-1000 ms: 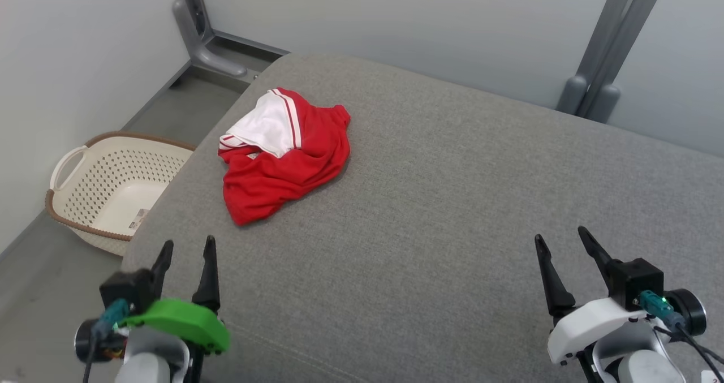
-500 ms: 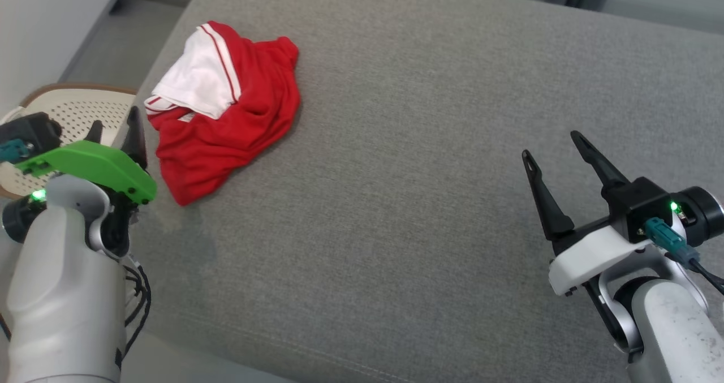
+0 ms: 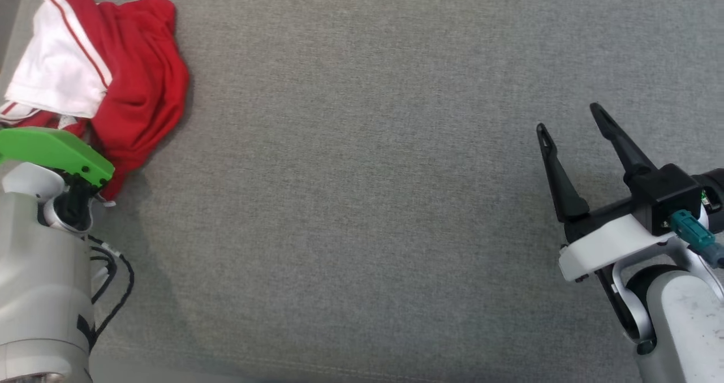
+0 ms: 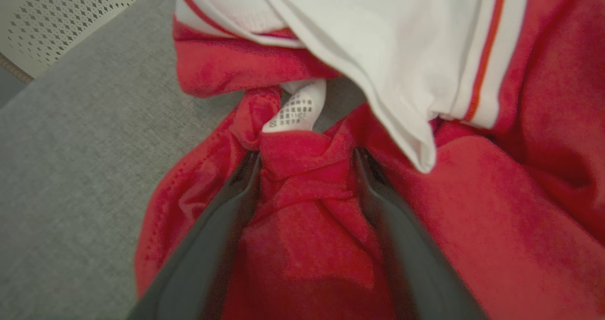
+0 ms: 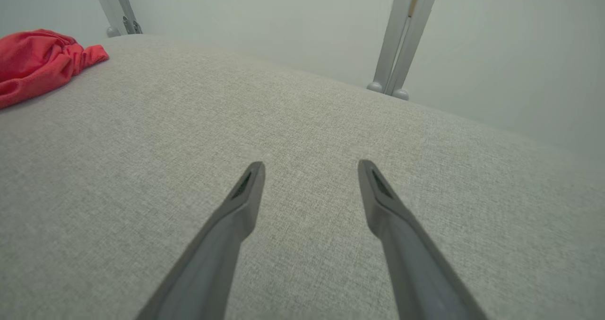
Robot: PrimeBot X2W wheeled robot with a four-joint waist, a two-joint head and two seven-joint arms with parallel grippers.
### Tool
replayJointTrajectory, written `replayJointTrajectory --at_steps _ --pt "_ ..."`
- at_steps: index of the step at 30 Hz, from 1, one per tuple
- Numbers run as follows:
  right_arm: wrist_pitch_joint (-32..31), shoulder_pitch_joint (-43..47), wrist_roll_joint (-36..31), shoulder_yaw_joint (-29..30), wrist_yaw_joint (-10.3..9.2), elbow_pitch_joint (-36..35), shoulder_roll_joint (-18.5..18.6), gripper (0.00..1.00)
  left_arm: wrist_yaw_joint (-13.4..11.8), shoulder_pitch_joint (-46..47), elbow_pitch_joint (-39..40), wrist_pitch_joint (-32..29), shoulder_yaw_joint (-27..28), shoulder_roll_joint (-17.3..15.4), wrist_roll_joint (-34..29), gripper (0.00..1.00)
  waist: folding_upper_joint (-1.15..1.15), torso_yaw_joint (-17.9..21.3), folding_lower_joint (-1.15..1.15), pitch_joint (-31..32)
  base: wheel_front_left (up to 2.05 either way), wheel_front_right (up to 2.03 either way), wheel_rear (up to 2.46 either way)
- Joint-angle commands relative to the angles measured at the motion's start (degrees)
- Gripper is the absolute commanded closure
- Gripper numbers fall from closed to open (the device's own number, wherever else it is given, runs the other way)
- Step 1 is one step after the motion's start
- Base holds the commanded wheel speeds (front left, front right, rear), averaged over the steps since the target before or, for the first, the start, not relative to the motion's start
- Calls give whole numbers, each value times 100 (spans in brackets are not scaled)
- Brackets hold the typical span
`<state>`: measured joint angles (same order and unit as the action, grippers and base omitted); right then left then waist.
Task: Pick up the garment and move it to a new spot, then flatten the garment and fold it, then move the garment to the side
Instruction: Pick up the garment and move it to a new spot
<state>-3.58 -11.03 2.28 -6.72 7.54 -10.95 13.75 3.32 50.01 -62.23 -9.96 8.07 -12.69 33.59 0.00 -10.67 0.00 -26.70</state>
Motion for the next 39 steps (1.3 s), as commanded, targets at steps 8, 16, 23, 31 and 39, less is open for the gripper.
replayJointTrajectory --at_steps 8,16,23,31,39 --pt "378 148 140 -109 -10 554 -300 0 28 254 595 1194 -291 -572 -524 100 0 249 0 755 0 0 0" --pt "703 467 266 -63 -10 1097 -588 0 240 660 1509 1431 -1114 -266 -1051 100 0 354 0 2008 0 0 0" --pt "778 728 305 -111 -10 1283 -733 0 371 630 2362 1280 -1946 420 -1194 100 0 936 0 2630 0 0 0" --pt "712 729 313 -224 -10 1218 -731 0 409 345 2988 1206 -2755 875 -936 100 0 2071 0 2604 0 0 0" --pt "781 595 322 -184 -10 1179 -754 0 357 309 3211 1327 -3315 959 -575 100 0 3027 0 2186 0 0 0"
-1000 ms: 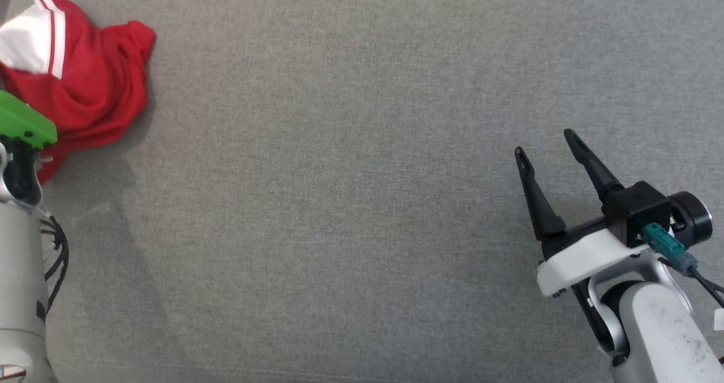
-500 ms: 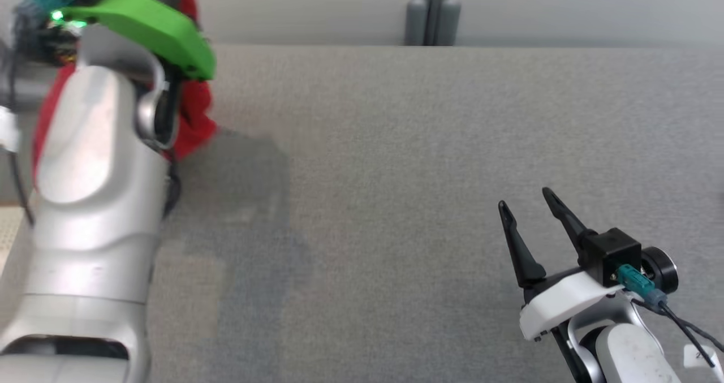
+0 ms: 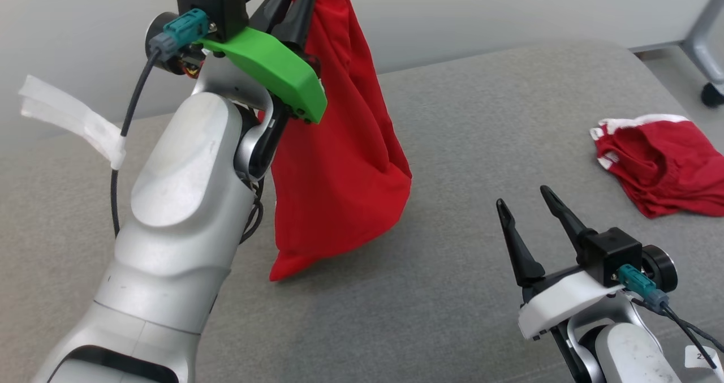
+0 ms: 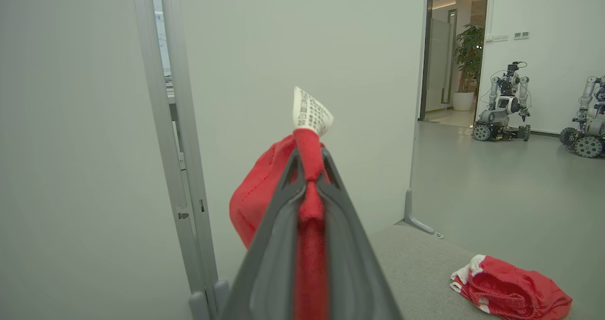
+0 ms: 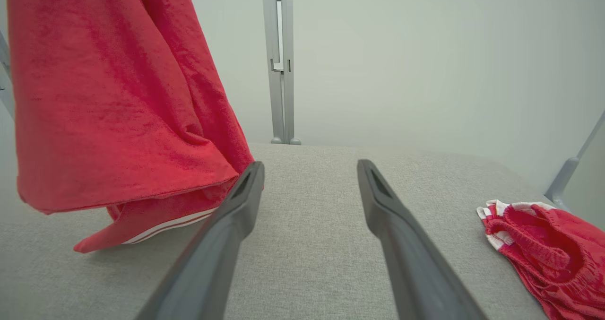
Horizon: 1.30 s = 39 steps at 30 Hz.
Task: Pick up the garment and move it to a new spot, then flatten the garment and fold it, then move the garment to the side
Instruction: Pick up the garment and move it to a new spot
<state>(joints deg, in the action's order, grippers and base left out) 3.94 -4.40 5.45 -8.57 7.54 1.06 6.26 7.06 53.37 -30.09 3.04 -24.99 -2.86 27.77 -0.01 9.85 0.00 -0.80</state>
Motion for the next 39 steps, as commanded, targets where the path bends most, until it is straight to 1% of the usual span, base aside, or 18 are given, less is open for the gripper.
replayJointTrajectory --at_steps 1,2,4,7,8,9,10,12,14,18,21,23,26,30,34,39 --pt "37 -73 3 20 -10 -21 -13 0 -41 -46 -2 51 -63 -22 41 100 1 1031 0 -455 0 0 0" --pt "79 -97 -3 37 -10 -12 -45 0 -77 -199 -45 41 -229 -22 211 100 1 1141 0 -566 0 0 0" --pt "112 -119 2 37 -10 1 -74 0 -114 -378 -162 -1 -422 -26 405 100 1 1208 0 -671 0 0 0" --pt "169 -171 -5 64 -10 34 -115 0 -195 -667 -601 -136 -801 -32 416 100 1 1202 0 -800 0 0 0" --pt "181 -183 -12 67 -10 38 -124 0 -191 -765 -763 -187 -918 -28 376 80 1 1186 0 -831 0 0 0" --pt "194 -201 -21 75 -10 53 -133 0 -186 -883 -960 -235 -1046 -27 345 2 1 1154 0 -864 0 0 0" --pt "202 -213 -28 84 -10 66 -137 0 -176 -964 -1091 -238 -1117 -27 349 0 1 1118 0 -886 0 0 0" --pt "231 -223 -24 114 -10 104 -143 0 -155 -1135 -1334 -238 -1226 -26 403 0 1 1005 0 -921 0 0 0" --pt "252 -224 -37 133 -10 137 -156 0 -118 -1300 -1442 -117 -1281 -24 514 0 1 860 0 -921 0 0 0" --pt "282 -176 -58 210 -10 194 -163 0 -65 -1559 -1377 414 -1285 -65 570 0 1 504 0 -816 0 0 0" --pt "273 -115 -73 250 -10 209 -159 0 -80 -1787 -1136 902 -1137 -245 612 0 1 216 0 -680 0 0 0" --pt "257 -70 -91 274 -10 206 -154 0 -93 -1960 -831 1101 -974 -368 625 0 1 31 0 -585 0 0 0" --pt "228 -16 -86 288 -10 213 -138 0 -224 -2331 -343 1204 -680 -634 543 0 1 -219 0 -435 0 0 0" --pt "192 103 -81 350 -10 204 -126 0 -448 -3105 672 1211 53 -811 453 0 1 -551 0 -219 0 0 0" --pt "144 193 -54 341 -10 202 -137 0 -540 -3864 1322 1207 601 -827 220 0 1 -789 0 -51 0 0 0" --pt "131 292 -27 356 -10 219 -170 0 -640 -4596 1762 1208 1161 -763 -22 0 1 -985 0 108 0 0 0"
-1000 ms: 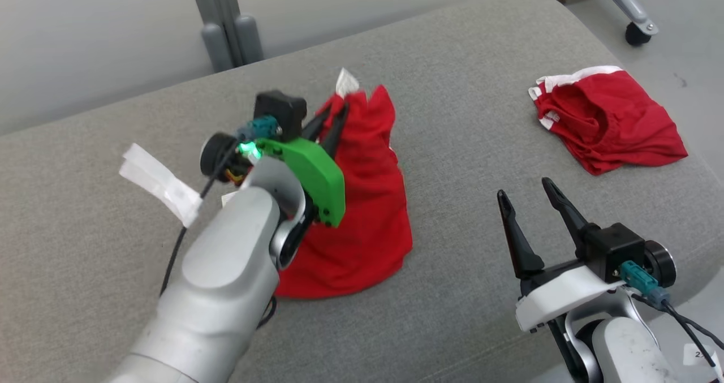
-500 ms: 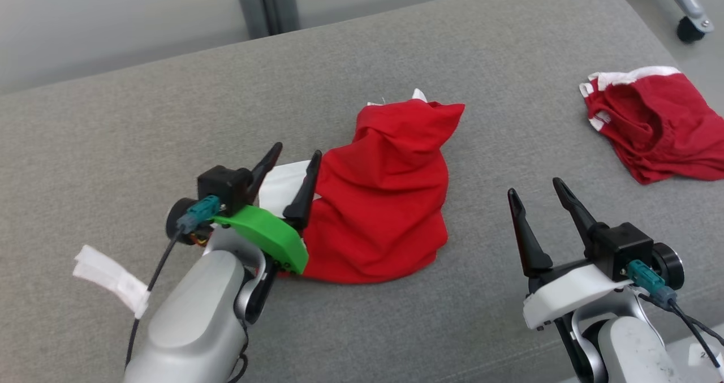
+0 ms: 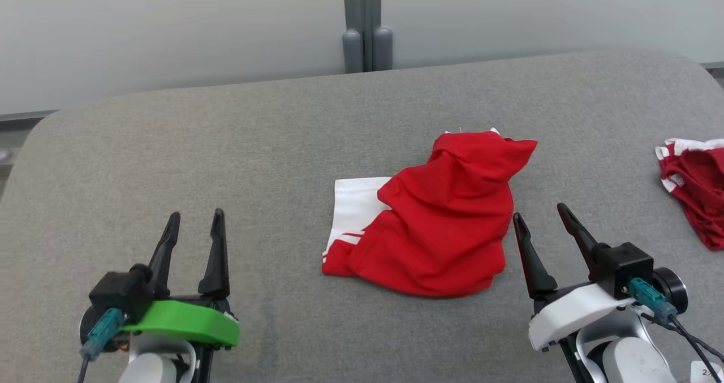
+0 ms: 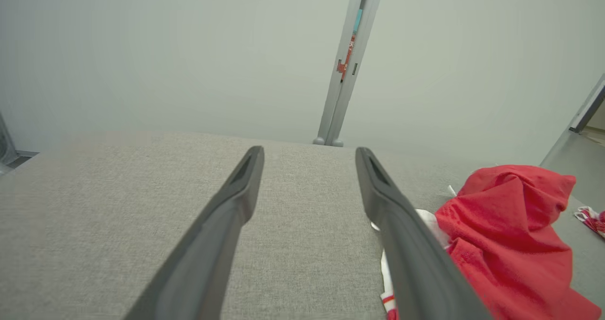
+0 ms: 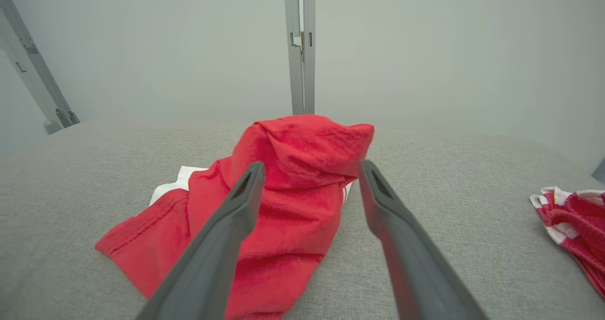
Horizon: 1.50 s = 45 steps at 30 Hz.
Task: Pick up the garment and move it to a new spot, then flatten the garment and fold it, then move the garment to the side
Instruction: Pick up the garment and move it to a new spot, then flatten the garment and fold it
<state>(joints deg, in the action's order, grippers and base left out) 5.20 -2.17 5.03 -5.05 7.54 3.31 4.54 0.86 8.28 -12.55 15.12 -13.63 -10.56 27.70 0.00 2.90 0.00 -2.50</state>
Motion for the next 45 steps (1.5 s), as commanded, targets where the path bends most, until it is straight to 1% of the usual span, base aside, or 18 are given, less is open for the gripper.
replayJointTrajectory --at_steps 1,5,10,13,19,27,33,39,42,45 --pt "-3 99 12 18 -10 -10 -8 0 -24 -214 66 -1 117 7 -92 0 0 -323 0 302 0 0 0" --pt "9 159 27 123 -10 -20 -40 0 -70 -535 248 1 445 26 -295 0 0 -389 0 381 0 0 0" --pt "64 222 25 350 -10 40 -79 0 35 -856 390 0 731 92 -520 0 0 -387 0 459 0 0 0" --pt "97 264 30 437 -10 105 -90 0 120 -989 355 0 775 111 -602 0 0 -355 0 508 0 0 0" --pt "133 305 50 469 -10 232 -109 0 166 -1153 338 1 810 213 -776 0 0 -283 0 600 0 0 0" --pt "145 312 88 452 -11 319 -128 0 234 -1185 260 1 877 275 -896 0 0 -247 0 657 0 0 0" --pt "113 268 78 400 -11 324 -135 0 325 -1102 171 1 927 292 -908 0 0 -293 0 636 0 0 0" --pt "-101 -35 92 162 -11 405 -114 0 384 -1010 150 2 959 336 -953 0 0 -385 0 530 0 0 0" --pt "-421 -411 126 11 -11 663 -84 0 409 -945 177 1 957 362 -992 0 0 -472 0 430 0 0 0" --pt "-763 -814 89 63 -11 1011 -105 0 427 -888 189 2 958 398 -1011 0 0 -582 0 321 0 0 0"
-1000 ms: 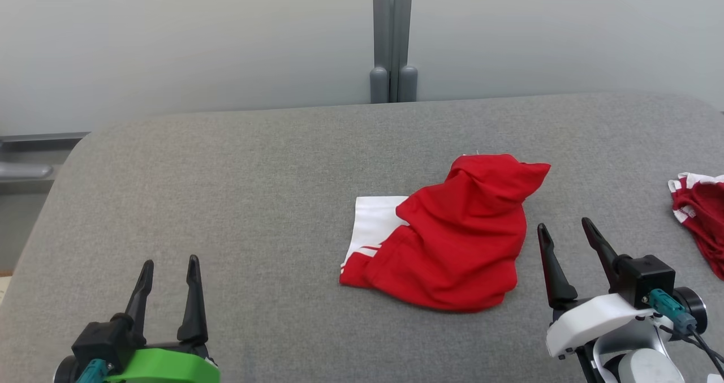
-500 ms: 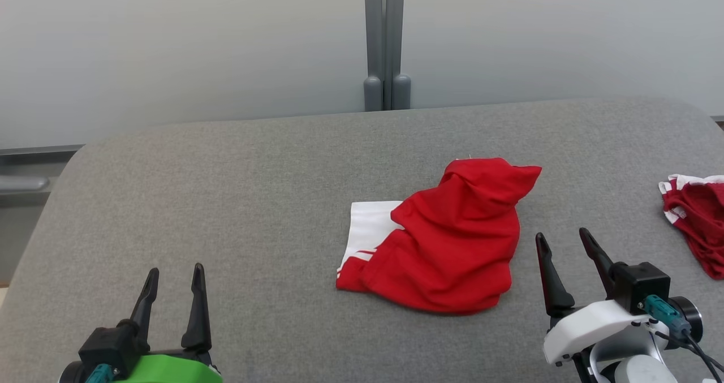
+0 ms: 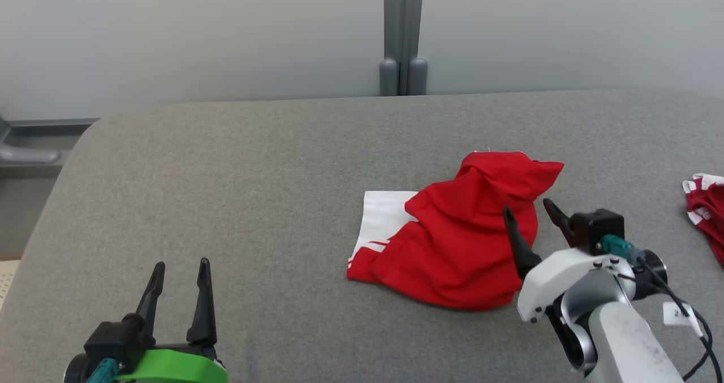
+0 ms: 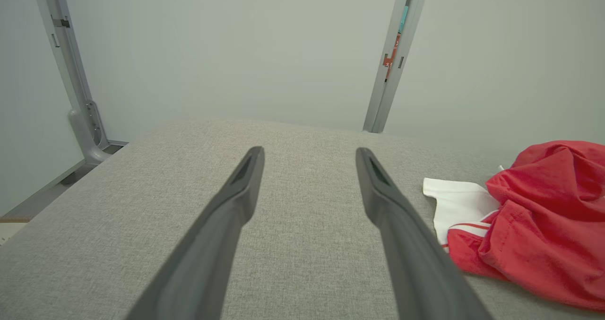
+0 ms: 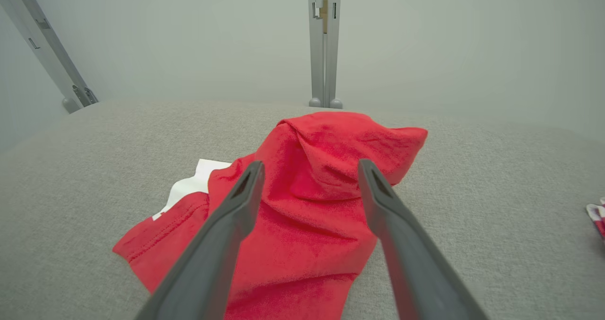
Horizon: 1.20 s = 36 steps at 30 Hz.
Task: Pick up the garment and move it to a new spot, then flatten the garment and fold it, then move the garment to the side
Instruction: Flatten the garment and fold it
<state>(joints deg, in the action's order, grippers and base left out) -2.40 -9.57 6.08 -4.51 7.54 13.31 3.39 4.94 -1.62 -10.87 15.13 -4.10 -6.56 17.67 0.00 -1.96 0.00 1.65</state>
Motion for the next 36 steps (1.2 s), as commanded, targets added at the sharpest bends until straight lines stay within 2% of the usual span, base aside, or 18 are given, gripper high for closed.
replayJointTrajectory --at_steps 1,8,14,19,20,21,26,36 --pt "-93 -211 -20 79 -11 131 2 0 24 120 20 0 2 10 -10 0 0 -137 0 -129 0 0 0" --pt "-705 -1194 -128 515 -10 1162 -38 0 81 303 51 1 -14 96 -82 0 0 -516 0 -505 0 0 0" --pt "-892 -1732 -646 1018 -10 1825 -45 0 112 420 63 1 -39 154 -138 0 0 -778 0 -691 0 0 0" --pt "-1501 -1952 -1200 1187 -11 2468 -41 2 156 505 37 0 -54 197 -164 0 0 -930 0 -740 0 0 0" --pt "-1550 -1985 -1336 1187 -11 2513 -41 96 156 505 35 1 -55 204 -170 0 0 -949 0 -741 0 0 0" --pt "-1613 -2019 -1434 1200 -11 2566 -42 100 154 504 36 0 -52 214 -173 0 0 -973 0 -742 0 0 0" --pt "-1355 -2329 -1596 1115 -10 2510 -43 100 165 494 44 1 -59 252 -207 0 0 -1049 0 -723 0 0 0" --pt "216 -3992 -800 -535 -11 2589 -40 100 204 537 43 0 -96 297 -242 0 0 -1254 0 -664 0 0 0"
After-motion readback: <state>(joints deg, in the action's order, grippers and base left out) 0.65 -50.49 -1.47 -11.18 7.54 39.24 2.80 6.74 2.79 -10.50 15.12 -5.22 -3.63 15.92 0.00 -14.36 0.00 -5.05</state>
